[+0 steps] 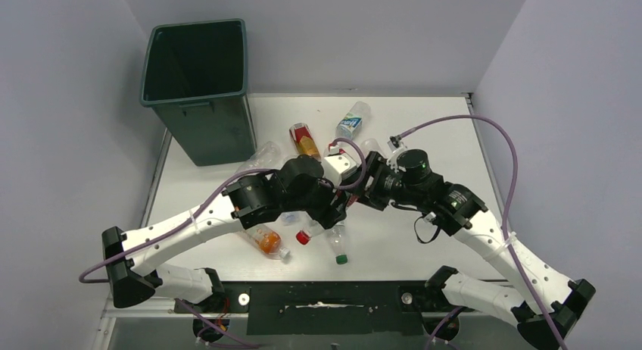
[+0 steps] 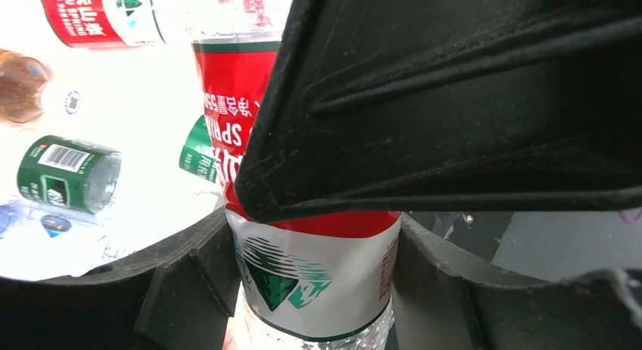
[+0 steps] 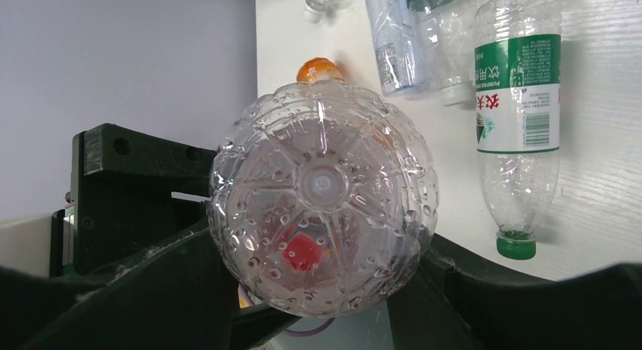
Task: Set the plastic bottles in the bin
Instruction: Pick up the plastic bottle at the center of the board.
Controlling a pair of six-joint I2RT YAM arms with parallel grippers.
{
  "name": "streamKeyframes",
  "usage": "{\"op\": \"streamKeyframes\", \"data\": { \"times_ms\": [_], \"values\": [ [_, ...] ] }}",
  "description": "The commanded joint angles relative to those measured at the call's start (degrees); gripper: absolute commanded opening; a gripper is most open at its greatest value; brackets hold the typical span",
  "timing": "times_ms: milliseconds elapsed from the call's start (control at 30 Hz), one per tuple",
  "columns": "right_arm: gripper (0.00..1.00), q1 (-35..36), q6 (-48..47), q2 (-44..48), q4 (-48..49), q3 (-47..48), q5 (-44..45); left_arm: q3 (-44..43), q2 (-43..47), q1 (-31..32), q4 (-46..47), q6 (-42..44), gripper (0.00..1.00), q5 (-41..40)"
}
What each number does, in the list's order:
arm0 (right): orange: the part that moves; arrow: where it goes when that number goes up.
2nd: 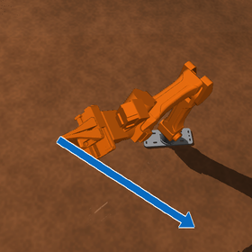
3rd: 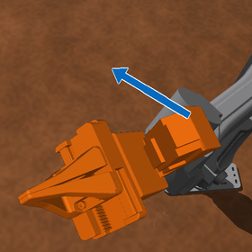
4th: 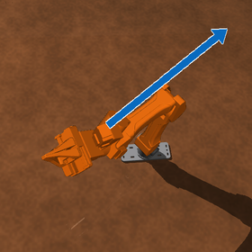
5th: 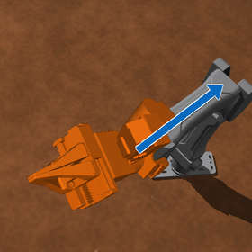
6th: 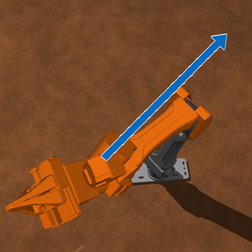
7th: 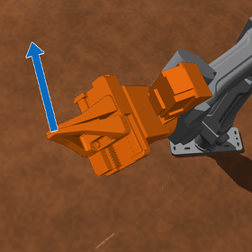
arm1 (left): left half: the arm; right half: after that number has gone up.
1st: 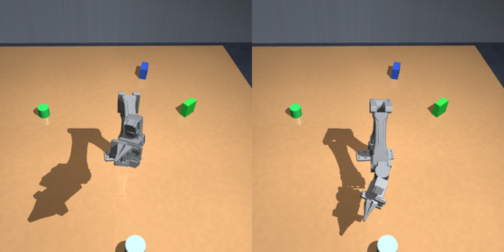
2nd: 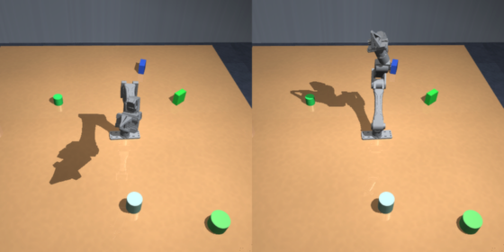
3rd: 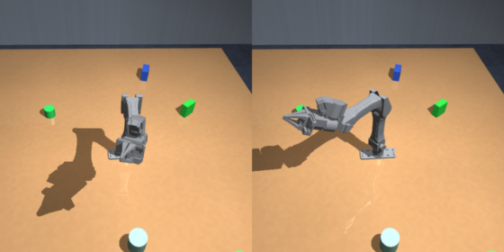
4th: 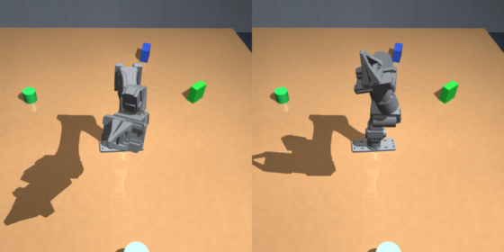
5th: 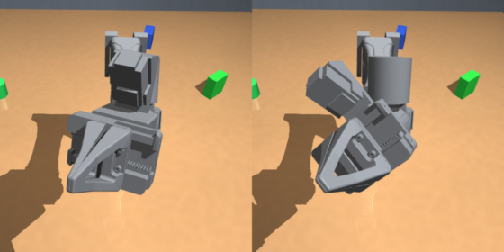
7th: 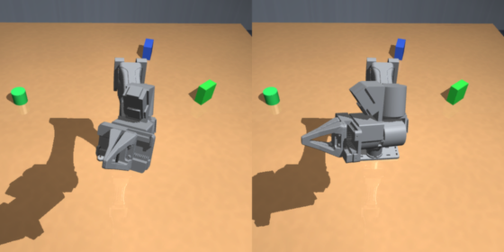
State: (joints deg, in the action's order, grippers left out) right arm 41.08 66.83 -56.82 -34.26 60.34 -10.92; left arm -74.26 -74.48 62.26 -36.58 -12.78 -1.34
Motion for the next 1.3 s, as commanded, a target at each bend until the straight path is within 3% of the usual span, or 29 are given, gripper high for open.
{"op": "streamKeyframes", "data": {
  "times_ms": [0,267,500,867,1267],
  "values": [
    [0.48,1.11,2.37,4.41,4.37,-3.72,-1.66,0.30,-0.26,-0.38,4.38,0.08,0.50,0.81],
    [0.63,1.15,2.75,6.33,4.75,-6.24,-1.00,-0.32,-1.91,-0.76,4.79,0.08,0.32,0.77],
    [0.93,0.88,2.16,7.02,0.37,-4.25,2.69,-1.75,-2.70,-2.14,4.32,0.16,0.29,1.24],
    [0.99,0.67,2.87,11.54,-7.85,-1.89,10.09,-4.82,-2.90,-8.56,1.97,1.00,0.29,3.89],
    [1.00,0.76,3.58,13.69,-7.71,-4.22,9.61,-19.60,-6.51,-17.76,-4.73,6.15,0.31,4.12]
  ]
}}
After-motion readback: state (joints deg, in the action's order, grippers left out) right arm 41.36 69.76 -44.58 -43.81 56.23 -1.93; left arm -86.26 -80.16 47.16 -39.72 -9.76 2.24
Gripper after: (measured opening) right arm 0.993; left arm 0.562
